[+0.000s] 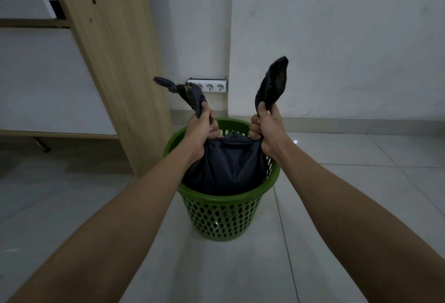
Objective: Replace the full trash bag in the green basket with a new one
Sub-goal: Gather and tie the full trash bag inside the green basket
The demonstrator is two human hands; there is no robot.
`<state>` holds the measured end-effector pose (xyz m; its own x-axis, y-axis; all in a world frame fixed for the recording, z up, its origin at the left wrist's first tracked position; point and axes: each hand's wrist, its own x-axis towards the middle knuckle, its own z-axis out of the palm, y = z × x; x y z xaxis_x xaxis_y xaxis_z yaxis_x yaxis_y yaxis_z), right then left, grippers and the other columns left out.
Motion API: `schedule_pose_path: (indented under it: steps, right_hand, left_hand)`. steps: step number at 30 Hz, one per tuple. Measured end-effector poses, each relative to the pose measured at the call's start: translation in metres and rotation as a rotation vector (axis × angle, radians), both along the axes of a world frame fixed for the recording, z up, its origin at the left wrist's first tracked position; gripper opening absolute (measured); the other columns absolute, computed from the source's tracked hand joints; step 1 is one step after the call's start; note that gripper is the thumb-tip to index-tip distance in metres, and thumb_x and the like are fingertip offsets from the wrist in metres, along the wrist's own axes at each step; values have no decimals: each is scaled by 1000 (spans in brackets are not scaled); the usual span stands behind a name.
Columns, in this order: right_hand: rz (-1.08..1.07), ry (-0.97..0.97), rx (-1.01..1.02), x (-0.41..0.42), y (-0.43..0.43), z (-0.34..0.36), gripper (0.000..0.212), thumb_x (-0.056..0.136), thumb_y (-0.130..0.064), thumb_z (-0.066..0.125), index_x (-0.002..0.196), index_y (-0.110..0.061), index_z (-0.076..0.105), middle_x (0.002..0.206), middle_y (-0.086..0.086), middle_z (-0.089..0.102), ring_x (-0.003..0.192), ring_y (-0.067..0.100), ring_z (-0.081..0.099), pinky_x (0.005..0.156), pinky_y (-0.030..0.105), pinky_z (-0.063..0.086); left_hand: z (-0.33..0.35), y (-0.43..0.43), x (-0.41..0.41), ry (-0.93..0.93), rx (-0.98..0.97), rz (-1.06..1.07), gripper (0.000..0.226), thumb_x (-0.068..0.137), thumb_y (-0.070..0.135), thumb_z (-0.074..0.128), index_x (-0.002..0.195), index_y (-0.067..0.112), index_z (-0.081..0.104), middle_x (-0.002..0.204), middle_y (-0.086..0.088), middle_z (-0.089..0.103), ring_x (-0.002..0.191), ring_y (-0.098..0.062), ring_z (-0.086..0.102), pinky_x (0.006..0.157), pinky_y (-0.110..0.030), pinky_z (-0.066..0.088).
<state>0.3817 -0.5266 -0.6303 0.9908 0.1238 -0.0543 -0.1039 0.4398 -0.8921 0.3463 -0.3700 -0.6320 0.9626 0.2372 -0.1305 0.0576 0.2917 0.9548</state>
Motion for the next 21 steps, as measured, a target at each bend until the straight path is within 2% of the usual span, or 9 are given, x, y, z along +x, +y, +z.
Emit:
schedule_pose_path:
  steps: [3,6,9,12,14,16,18,19,21]
  right_hand:
    - [37,-39,-90,-1,0,1,22,107,-37,40,102,-17,46,58,-5,28,43,6,23,38,21,22]
    - [131,-20,-70,1,-2,0,30,108,-37,35,100,-10,46,62,-4,34,47,7,28,45,22,30]
    - [196,-32,-139,-2,-1,-1,29,110,-32,31,91,-13,44,62,-4,34,48,7,28,44,21,29]
    - [184,-98,-262,-4,7,-1,28,110,-31,32,88,-16,40,62,-5,33,46,6,27,41,20,26]
    - [188,-78,-267,-3,8,0,25,109,-32,33,92,-16,40,61,-5,34,46,6,26,41,20,24]
    - [213,-26,-228,-1,4,1,22,109,-33,33,98,-15,40,60,-6,36,46,7,25,42,21,23]
    - [252,-18,-216,0,-1,-3,17,110,-30,33,105,-15,40,63,-5,37,47,8,25,43,21,25]
    - [281,-27,-210,0,-2,-5,14,110,-26,32,107,-15,39,65,-4,37,48,8,27,43,20,28]
    - [340,-70,-202,0,-2,-8,11,110,-22,33,106,-14,39,70,-2,37,49,8,30,46,21,34]
  left_hand:
    - [-1,-5,-1,-14,163,-22,39,100,53,41,85,17,45,48,6,31,38,-7,26,37,-18,24]
    - [0,-2,-1,-42,246,-12,48,97,59,39,93,13,52,47,10,36,39,-5,31,41,-18,27]
    - [0,1,-2,-56,276,3,52,98,60,37,82,13,55,43,12,40,38,-4,33,42,-17,29]
    - [-1,0,0,-69,293,2,50,98,59,38,73,17,48,44,11,37,39,-6,30,40,-18,27]
    - [1,1,1,-58,266,9,50,98,59,37,69,19,43,47,8,35,38,-7,29,38,-18,28]
    - [9,3,1,-43,144,31,51,98,59,37,66,19,39,50,3,32,36,-10,32,40,-23,44]
    - [15,5,2,-64,-50,44,51,97,58,40,67,17,37,49,1,30,37,-14,40,59,-36,60]
    - [16,6,2,-76,-99,37,49,97,58,40,68,17,37,49,1,29,38,-15,40,59,-38,59]
    - [14,6,1,-56,-14,-1,47,96,59,40,71,19,37,49,4,30,38,-12,32,42,-27,45]
